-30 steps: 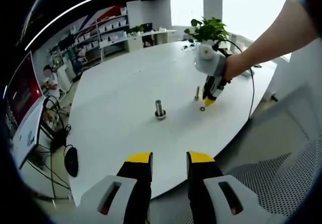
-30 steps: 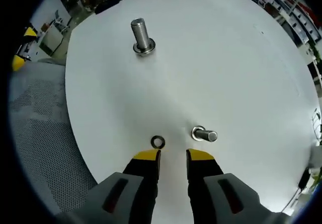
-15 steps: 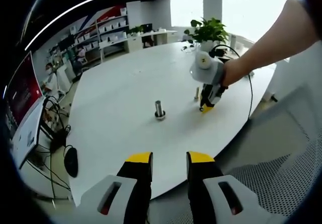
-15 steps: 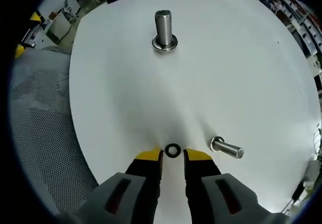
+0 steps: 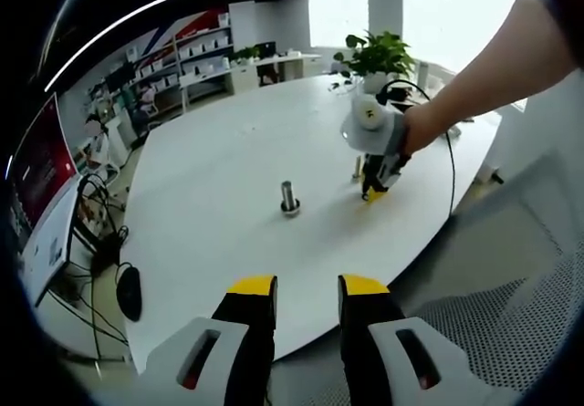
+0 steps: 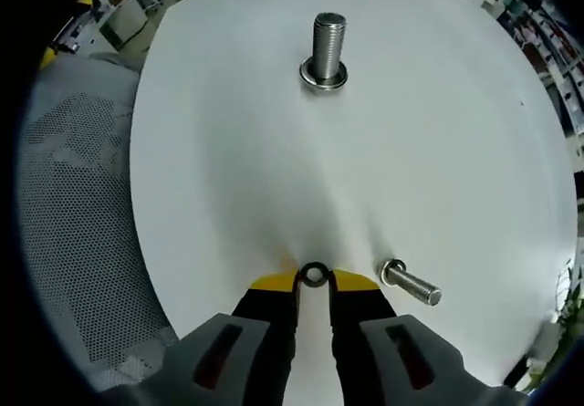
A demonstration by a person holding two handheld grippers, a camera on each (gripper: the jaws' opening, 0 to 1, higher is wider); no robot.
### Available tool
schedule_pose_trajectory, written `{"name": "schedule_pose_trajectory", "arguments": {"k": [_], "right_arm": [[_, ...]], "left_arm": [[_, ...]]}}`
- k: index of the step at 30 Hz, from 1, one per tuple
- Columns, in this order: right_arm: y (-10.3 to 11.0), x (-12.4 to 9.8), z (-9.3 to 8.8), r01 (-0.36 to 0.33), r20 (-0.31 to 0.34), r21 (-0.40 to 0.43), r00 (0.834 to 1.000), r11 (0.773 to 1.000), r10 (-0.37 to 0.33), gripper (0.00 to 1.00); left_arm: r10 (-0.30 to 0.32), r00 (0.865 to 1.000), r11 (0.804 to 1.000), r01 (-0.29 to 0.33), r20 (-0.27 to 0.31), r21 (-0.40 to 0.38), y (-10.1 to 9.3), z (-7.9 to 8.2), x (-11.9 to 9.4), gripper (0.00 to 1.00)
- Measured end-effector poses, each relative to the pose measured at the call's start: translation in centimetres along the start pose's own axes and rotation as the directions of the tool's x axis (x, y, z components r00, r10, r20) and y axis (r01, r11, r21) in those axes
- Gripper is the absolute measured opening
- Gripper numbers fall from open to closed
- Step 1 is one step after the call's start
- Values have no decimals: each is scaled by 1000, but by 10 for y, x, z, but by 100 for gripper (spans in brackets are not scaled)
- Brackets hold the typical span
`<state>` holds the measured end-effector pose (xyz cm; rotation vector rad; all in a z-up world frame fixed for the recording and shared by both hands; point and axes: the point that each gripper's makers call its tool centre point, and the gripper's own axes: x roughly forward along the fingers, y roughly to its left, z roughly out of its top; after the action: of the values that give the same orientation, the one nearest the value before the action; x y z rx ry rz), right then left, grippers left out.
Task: Place the washer onto the threaded stud by aligning its center hole with the stud, sliding it down to the base, and recovering from edge contact or off-axis alignment until the washer reaches the visible bottom stop.
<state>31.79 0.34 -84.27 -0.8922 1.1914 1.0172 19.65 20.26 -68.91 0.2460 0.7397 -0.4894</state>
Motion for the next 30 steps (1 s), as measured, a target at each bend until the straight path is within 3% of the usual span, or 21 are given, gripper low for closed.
{"name": "schedule_pose_trajectory", "arguments": {"k": [11,30], "right_arm": [[-1,-1,1,-4,-24,61,1000,998,5,14],[-1,0,0,35,20,103,999,994,-37,14]], "left_arm": [[1,1000,1000,-1,-6,-2,1,-1,1,24],[-3,1000,1000,3,-2,-2,0,0,0,24]]}}
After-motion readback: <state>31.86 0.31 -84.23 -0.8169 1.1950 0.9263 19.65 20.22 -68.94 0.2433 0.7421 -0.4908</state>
